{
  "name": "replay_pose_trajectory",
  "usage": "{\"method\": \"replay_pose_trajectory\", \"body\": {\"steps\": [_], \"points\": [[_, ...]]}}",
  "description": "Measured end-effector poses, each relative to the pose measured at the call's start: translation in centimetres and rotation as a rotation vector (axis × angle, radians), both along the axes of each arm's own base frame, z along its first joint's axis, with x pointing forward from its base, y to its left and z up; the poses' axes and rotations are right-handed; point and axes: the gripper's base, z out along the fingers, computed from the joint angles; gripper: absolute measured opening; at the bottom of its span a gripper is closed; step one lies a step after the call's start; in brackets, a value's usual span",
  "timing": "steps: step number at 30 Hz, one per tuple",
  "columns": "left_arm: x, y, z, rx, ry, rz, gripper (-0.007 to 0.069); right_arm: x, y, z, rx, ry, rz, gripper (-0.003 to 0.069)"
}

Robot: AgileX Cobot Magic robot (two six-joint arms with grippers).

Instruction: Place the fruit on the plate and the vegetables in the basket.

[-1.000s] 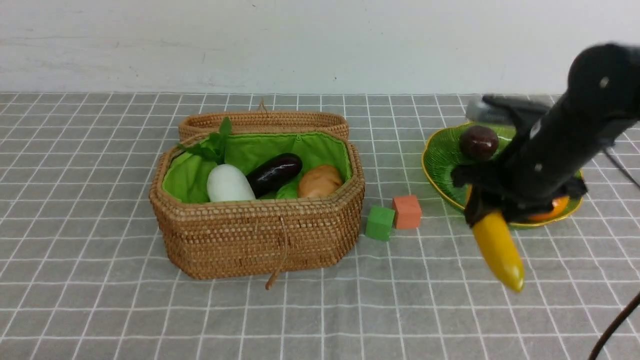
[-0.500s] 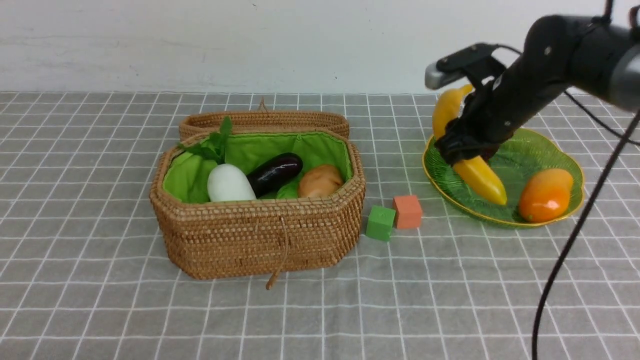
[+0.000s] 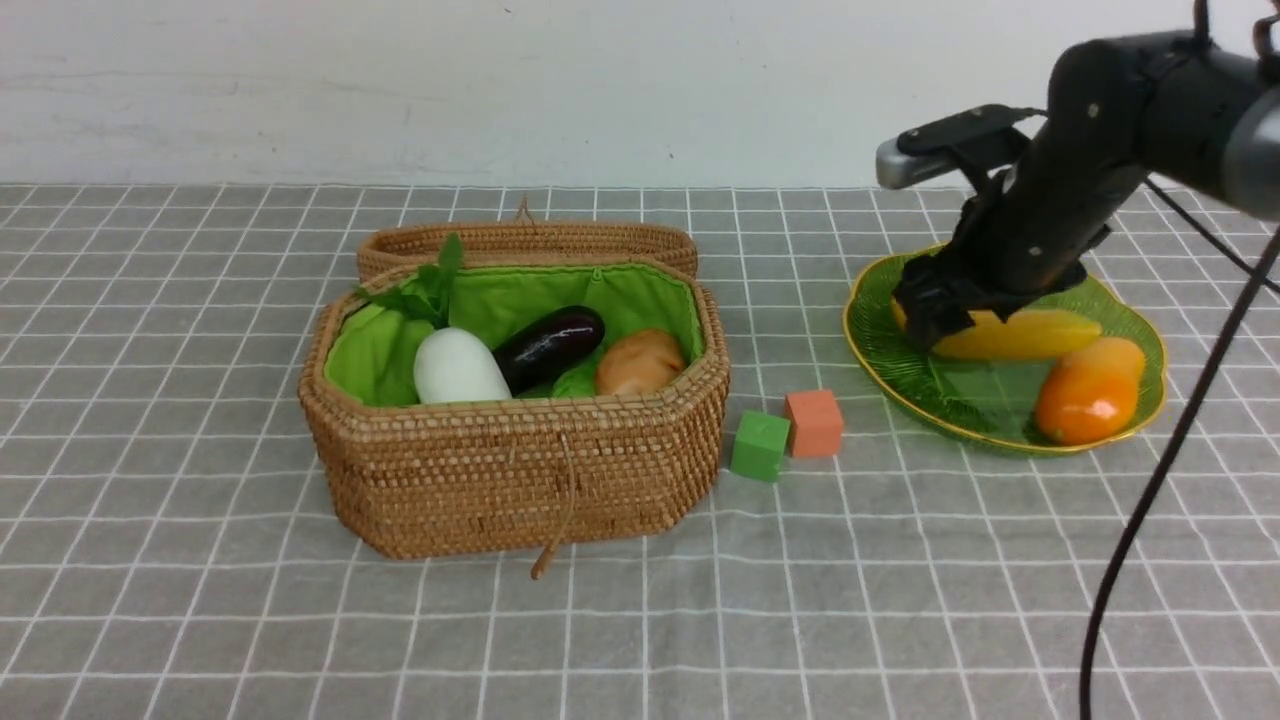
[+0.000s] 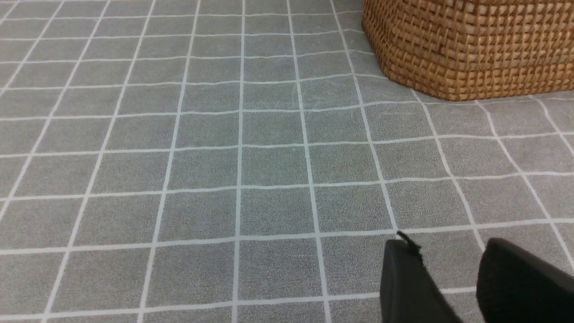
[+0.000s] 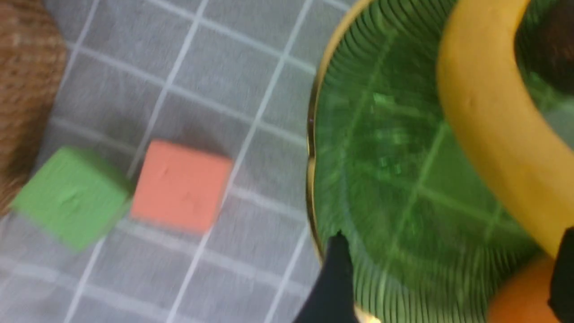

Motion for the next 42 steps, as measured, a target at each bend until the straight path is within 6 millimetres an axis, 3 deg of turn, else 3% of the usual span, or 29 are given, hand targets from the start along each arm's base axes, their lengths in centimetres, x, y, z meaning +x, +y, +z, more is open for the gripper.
{"method": "replay_pose_trajectory", "body": {"steps": [2, 4, 5, 6, 8, 9, 11, 15, 17, 18, 19, 28, 37, 42], "points": [[0.0, 0.0, 0.0, 0.000, 0.000, 0.000, 0.0238, -1.0, -0.2, 1.6, 0.007, 0.003, -0.016, 0.0596], [0.0, 0.0, 0.0, 0.000, 0.000, 0.000, 0.0238, -3.7, -0.7, 5.5, 0.023, 0.009, -0.045, 0.0546], [0.0, 0.0, 0.0, 0.000, 0.000, 0.000, 0.0238, -4.0, -0.8, 5.8, 0.024, 0.008, -0.046, 0.0546], [0.0, 0.0, 0.0, 0.000, 0.000, 0.000, 0.0238, -6.1, -1.2, 8.6, 0.036, -0.019, -0.056, 0.0490], [0.0, 0.0, 0.0, 0.000, 0.000, 0.000, 0.0238, -8.2, -1.6, 11.3, 0.054, -0.063, -0.072, 0.0417], [0.0, 0.0, 0.0, 0.000, 0.000, 0.000, 0.0238, -8.4, -1.6, 11.6, 0.056, -0.070, -0.072, 0.0408], [0.0, 0.0, 0.0, 0.000, 0.000, 0.000, 0.0238, -11.8, -2.3, 14.8, 0.102, -0.142, -0.116, 0.0266], [0.0, 0.0, 0.0, 0.000, 0.000, 0.000, 0.0238, -17.1, -2.9, 17.0, 0.186, -0.182, -0.154, 0.0073], [0.0, 0.0, 0.0, 0.000, 0.000, 0.000, 0.0238, -19.6, -3.2, 16.6, 0.216, -0.164, -0.153, 0.0000], [0.0, 0.0, 0.0, 0.000, 0.000, 0.000, 0.0238, -19.6, -3.1, 16.3, 0.216, -0.152, -0.153, -0.0003], [0.0, 0.0, 0.0, 0.000, 0.000, 0.000, 0.0238, -21.3, -3.2, 15.3, 0.241, -0.125, -0.152, -0.0017], [0.0, 0.0, 0.0, 0.000, 0.000, 0.000, 0.0238, -27.9, -3.8, 8.2, 0.341, -0.165, -0.142, -0.0018], [0.0, 0.0, 0.0, 0.000, 0.000, 0.000, 0.0238, -35.4, -5.2, 5.2, 0.356, -0.259, -0.104, -0.0017], [0.0, 0.0, 0.0, 0.000, 0.000, 0.000, 0.0238, -38.1, -5.6, 4.8, 0.352, -0.250, -0.082, -0.0014]]}}
